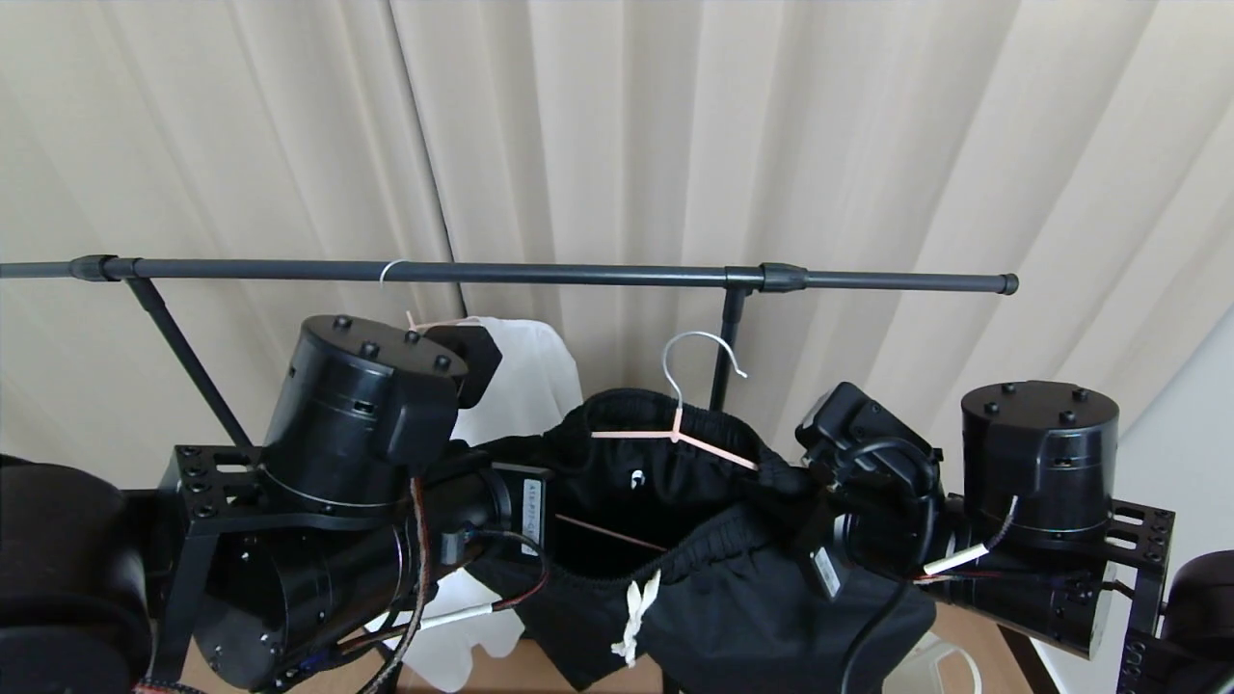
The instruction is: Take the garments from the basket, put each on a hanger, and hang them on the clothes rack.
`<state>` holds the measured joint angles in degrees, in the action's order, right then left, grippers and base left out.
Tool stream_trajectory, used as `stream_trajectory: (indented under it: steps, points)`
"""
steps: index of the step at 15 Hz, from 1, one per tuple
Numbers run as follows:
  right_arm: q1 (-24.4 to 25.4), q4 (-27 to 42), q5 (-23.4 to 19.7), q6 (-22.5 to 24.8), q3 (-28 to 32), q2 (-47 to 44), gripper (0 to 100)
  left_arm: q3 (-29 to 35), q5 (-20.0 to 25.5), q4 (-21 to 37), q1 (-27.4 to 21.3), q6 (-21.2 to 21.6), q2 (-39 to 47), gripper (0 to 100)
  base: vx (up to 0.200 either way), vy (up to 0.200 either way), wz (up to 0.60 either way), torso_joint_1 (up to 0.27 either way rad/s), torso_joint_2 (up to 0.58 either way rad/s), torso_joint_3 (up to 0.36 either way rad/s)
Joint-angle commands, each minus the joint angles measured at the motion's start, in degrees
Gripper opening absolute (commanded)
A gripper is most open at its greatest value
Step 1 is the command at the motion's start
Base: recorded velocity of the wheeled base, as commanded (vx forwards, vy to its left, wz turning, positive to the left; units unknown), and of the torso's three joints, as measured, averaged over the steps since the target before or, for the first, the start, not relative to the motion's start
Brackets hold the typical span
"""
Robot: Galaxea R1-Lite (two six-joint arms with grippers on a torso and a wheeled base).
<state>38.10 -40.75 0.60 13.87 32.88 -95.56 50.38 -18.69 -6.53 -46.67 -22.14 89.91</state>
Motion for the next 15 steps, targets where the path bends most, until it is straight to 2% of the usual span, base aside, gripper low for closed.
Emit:
stream_trajectory:
  steps: [1, 4, 7, 9, 11, 15]
  points:
    - [0.14, -0.03, 0.02, -0.07, 0.08, -0.68, 0, 4.72, 0.32, 2.84, -1.15, -2.47, 0.62, 0, 0.0, 0.0, 0.0, 0.0, 0.0, 0.0]
    - [0.49, -0.03, 0.11, -0.07, -0.01, -1.82, 0, 6.13, 0.41, 3.11, -1.85, -2.65, 0.36, 0, 0.0, 0.0, 0.0, 0.0, 0.0, 0.0]
    - [0.66, -0.12, -0.16, -0.43, -0.01, -1.29, 0, 4.11, 0.32, 2.93, -1.85, -2.47, 0.45, 0, 0.0, 0.0, 0.0, 0.0, 0.0, 0.0]
    - [0.66, -2.66, -0.77, -1.92, -0.53, -0.15, 0, 2.09, 0.23, 2.75, -1.76, -2.21, 0.62, 0, 0.0, 0.0, 0.0, 0.0, 0.0, 0.0]
    - [0.66, -7.06, -3.67, -2.18, -2.12, -0.06, 0, 0.86, 0.14, 2.67, -1.76, -1.77, 0.62, 0, 0.0, 0.0, 0.0, 0.0, 0.0, 0.0]
    - [0.66, -8.38, -4.29, -2.36, -2.47, -0.06, 0, 0.59, 0.14, 2.75, -1.94, -1.77, 0.62, 0, 0.0, 0.0, 0.0, 0.0, 0.0, 0.0]
